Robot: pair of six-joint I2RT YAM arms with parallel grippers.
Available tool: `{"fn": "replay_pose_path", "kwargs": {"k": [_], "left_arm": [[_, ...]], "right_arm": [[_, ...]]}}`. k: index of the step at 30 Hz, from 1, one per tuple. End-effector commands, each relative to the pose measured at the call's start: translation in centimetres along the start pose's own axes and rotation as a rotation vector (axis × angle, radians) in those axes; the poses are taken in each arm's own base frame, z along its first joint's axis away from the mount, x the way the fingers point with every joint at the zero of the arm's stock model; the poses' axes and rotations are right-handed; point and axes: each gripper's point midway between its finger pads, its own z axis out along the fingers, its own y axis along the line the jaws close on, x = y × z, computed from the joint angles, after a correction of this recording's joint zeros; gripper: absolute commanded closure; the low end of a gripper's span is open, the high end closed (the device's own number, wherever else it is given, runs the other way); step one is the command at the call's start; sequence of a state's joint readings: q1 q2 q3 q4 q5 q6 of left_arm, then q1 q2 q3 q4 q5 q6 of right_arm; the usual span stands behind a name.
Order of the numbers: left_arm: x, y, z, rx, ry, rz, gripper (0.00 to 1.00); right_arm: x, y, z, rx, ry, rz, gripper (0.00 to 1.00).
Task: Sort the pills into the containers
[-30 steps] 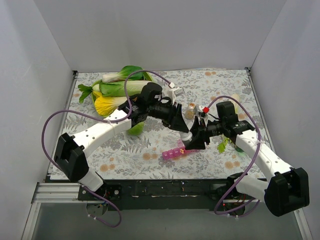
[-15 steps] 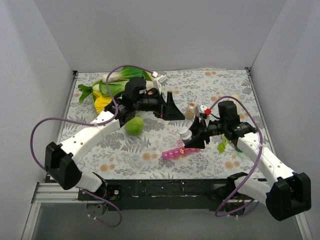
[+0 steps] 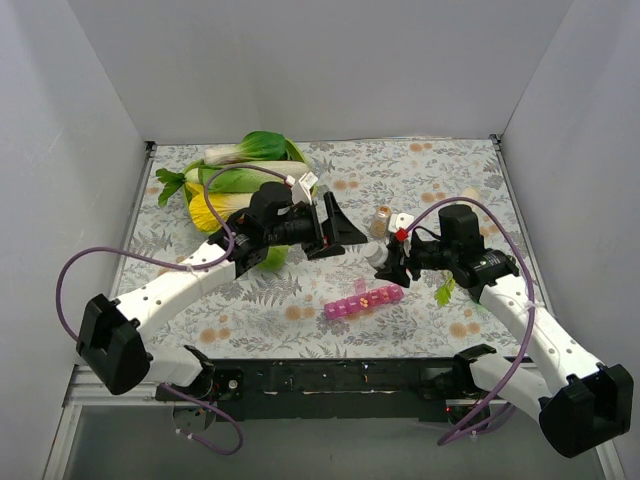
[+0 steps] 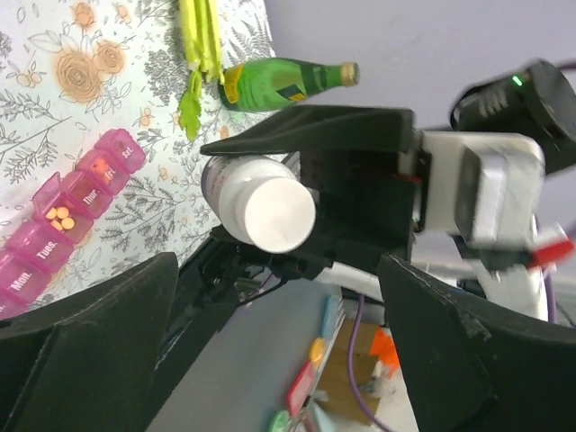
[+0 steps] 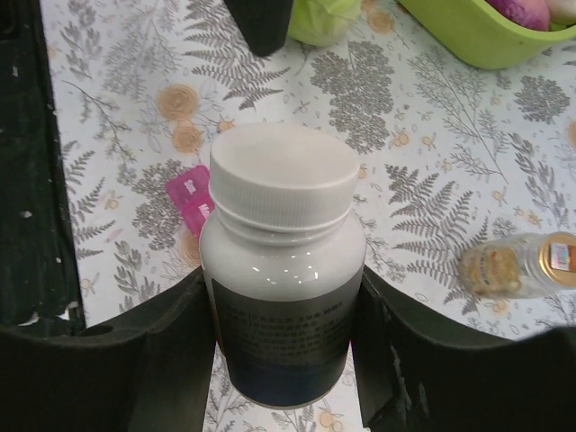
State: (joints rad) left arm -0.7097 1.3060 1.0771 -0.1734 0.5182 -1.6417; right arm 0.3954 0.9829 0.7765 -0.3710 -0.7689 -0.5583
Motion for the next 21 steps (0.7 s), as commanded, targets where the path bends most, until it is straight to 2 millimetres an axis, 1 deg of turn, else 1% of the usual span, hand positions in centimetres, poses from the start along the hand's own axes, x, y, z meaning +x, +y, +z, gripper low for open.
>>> {"fn": "replay_pose_path", "kwargs": {"k": [1,2,3,4,5,6,7,10,14,15,21], "left_arm": [[-0.9,-0.9,1.8,-0.040,-0.085,-0.122,0.07],[-0.8,-0.6,2.6,-0.059,-0.083,-0.137,0.08],[-0.7,-1.1,2.9,-0.058,-0.088,-0.140,0.09],[-0.8,-1.1,3.2,-0.069,-0.090,-0.160,0.12],[-0.8,-0.6,3.6,-0.090,-0.092,-0.176,0.17],[-0.7,-0.8,3.8,-0.101,-0.088,-0.177,0.18],[-0.9,-0.5,3.9,-0.120,-0.104,-0.177,0.18],[-0.7,0.2,4.3,-0.157,-0.101,-0.185,0.27],[-0.4,0.6,4.7,-0.174,-0.087,-0.174,0.32],[-0.2,0.9,4.9,-0.182,-0.080,-0.175,0.32],[0.3,0.9,5.5,-0.177,-0.044,-0.160,0.34]], "right_arm": [[-1.7,-2.0,-0.9,0.115,0.028,-0.129,0.99],[-1.7,-2.0,-0.9,0.116,0.027,-0.132,0.99],[-1.6,-2.0,-0.8,0.115,0.030,-0.130,0.99],[-1.5,-1.9,-0.8,0.115,0.030,-0.130,0.99],[-1.5,-1.9,-0.9,0.116,0.030,-0.130,0.99],[-1.5,-1.9,-0.8,0.113,0.029,-0.132,0.99],[-1.3,-1.8,-0.8,0.110,0.031,-0.129,0.99],[-1.4,-1.8,-0.8,0.108,0.029,-0.130,0.99],[-1.4,-1.7,-0.7,0.104,0.027,-0.125,0.99],[-1.4,-1.7,-0.7,0.102,0.027,-0.126,0.99],[-1.3,-1.6,-0.7,0.099,0.026,-0.122,0.99]]}}
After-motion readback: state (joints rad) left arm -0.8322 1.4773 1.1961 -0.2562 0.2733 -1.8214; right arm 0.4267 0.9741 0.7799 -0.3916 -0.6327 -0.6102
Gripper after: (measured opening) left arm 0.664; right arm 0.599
